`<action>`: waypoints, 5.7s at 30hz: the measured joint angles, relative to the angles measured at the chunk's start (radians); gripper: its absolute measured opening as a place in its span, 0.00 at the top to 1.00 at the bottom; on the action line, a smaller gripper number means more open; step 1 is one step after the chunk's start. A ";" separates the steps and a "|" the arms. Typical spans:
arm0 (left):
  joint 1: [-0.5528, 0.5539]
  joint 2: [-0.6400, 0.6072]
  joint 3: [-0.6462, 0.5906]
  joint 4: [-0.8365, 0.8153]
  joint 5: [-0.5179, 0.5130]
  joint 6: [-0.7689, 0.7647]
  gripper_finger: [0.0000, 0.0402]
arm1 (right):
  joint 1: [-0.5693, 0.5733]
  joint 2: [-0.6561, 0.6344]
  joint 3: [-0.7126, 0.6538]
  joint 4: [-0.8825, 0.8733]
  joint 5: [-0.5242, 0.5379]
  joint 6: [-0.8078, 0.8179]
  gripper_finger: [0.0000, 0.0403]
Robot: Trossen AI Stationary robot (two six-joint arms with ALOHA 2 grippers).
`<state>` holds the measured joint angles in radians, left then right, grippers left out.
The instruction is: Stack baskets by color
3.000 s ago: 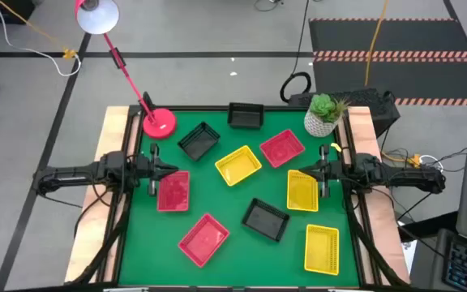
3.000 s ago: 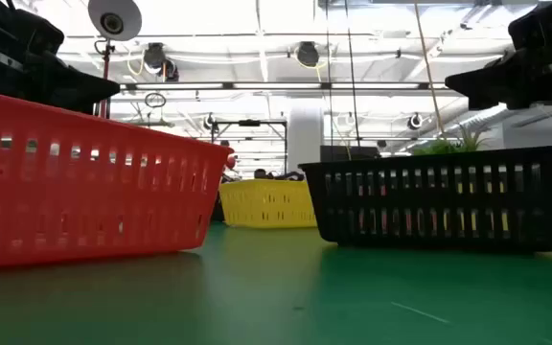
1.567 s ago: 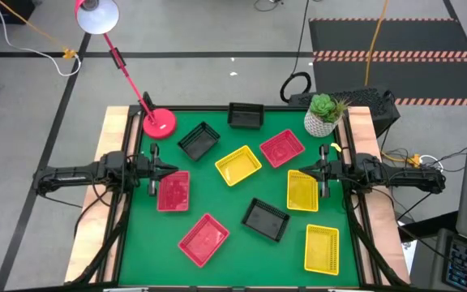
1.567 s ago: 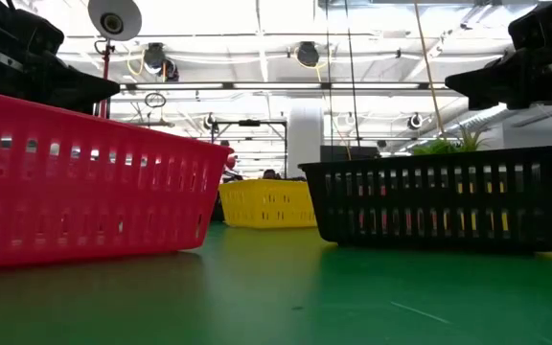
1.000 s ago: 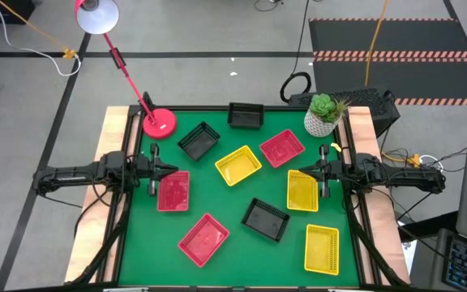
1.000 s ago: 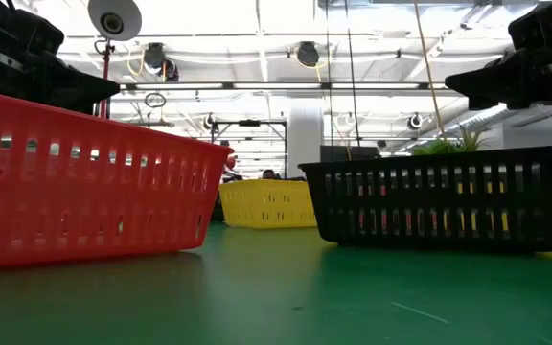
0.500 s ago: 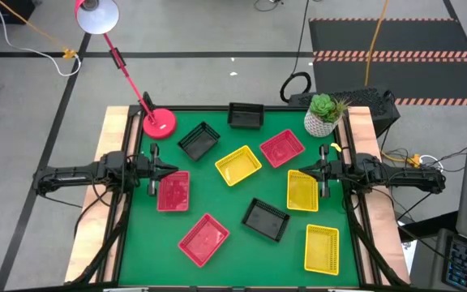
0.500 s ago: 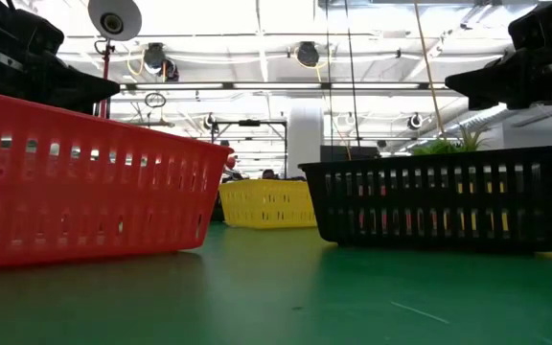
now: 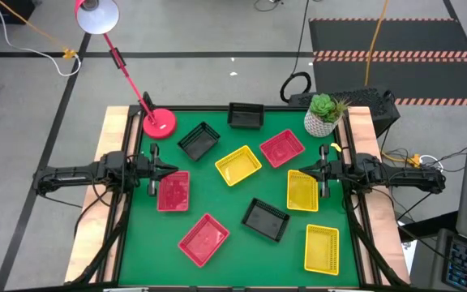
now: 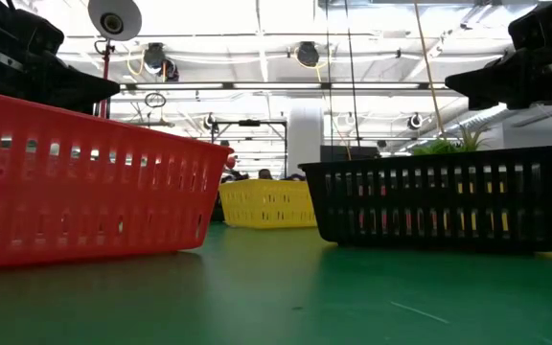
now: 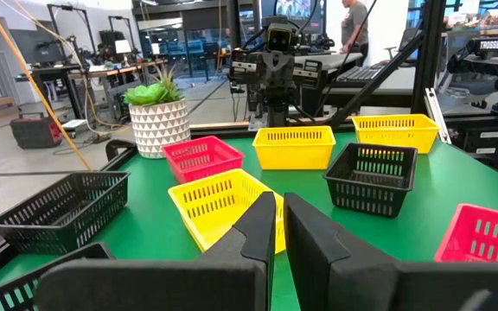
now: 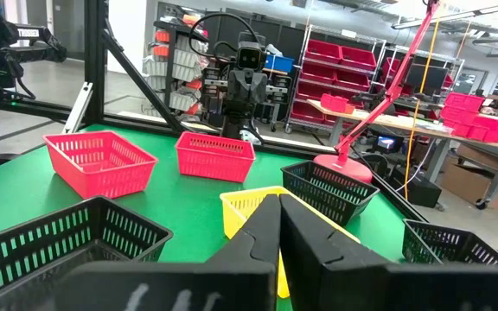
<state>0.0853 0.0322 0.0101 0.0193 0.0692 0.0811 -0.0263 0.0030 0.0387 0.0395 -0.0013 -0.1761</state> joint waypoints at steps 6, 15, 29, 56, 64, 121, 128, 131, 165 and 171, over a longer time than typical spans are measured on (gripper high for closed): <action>0.000 0.000 0.000 0.000 0.000 0.000 0.92 | 0.000 0.000 0.000 0.000 0.000 0.000 1.00; 0.000 0.000 0.000 0.020 0.000 -0.027 0.92 | 0.000 0.000 0.000 0.000 0.000 0.000 1.00; 0.001 0.016 0.008 0.091 -0.074 -0.110 0.92 | 0.000 0.000 0.000 -0.003 0.000 0.000 1.00; -0.013 0.670 1.036 -0.324 -0.158 -0.105 0.99 | 0.000 0.000 0.000 -0.006 0.000 0.000 1.00; -0.013 0.850 1.359 -0.469 -0.169 -0.081 0.99 | 0.000 0.000 0.000 -0.006 0.000 0.000 1.00; -0.013 1.131 1.633 -0.540 -0.175 -0.041 0.96 | 0.002 0.647 1.078 -0.446 0.127 0.359 1.00; -0.013 1.131 1.633 -0.540 -0.175 -0.041 0.93 | 0.002 0.843 1.341 -0.596 0.127 0.377 1.00; -0.013 1.131 1.632 -0.542 -0.175 -0.041 0.92 | 0.002 0.918 1.432 -0.650 0.127 0.379 1.00; -0.013 1.215 1.632 -0.776 -0.375 -0.356 0.92 | -0.007 1.026 1.500 -0.687 0.133 0.366 1.00; -0.011 1.296 1.632 -0.814 -0.394 -0.439 0.92 | -0.007 1.025 1.500 -0.729 0.081 0.369 1.00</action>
<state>0.0745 1.3279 1.6424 -0.7944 -0.3248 -0.3577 -0.0330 1.0278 1.5391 -0.6897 0.0794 0.1928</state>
